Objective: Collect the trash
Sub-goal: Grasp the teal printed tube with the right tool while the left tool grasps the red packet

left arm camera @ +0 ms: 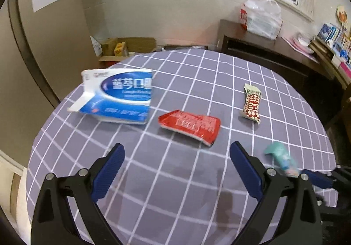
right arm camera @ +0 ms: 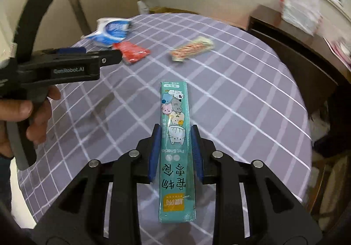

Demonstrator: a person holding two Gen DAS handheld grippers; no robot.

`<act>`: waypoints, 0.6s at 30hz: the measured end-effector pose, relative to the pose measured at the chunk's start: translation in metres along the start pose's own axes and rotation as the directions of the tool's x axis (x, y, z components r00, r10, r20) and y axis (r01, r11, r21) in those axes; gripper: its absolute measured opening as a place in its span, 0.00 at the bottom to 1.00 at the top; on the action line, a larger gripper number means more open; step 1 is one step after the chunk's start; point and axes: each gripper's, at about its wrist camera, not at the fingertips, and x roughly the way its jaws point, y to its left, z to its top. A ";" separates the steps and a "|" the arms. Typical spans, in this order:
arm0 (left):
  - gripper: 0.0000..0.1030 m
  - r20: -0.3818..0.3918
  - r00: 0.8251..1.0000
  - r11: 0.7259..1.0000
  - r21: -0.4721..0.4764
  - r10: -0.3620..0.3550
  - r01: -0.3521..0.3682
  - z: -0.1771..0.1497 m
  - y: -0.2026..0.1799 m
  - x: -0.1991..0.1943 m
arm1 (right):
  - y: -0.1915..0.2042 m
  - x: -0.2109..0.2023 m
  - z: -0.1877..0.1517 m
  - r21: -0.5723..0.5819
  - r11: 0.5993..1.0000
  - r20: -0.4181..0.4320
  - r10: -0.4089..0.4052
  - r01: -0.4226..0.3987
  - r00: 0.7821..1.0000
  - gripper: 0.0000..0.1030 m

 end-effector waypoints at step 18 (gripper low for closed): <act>0.36 -0.005 0.996 0.996 -0.003 -0.088 0.088 0.008 -0.027 0.026 | -0.031 -0.007 -0.006 0.088 0.996 0.025 0.025 -0.027 0.999 0.26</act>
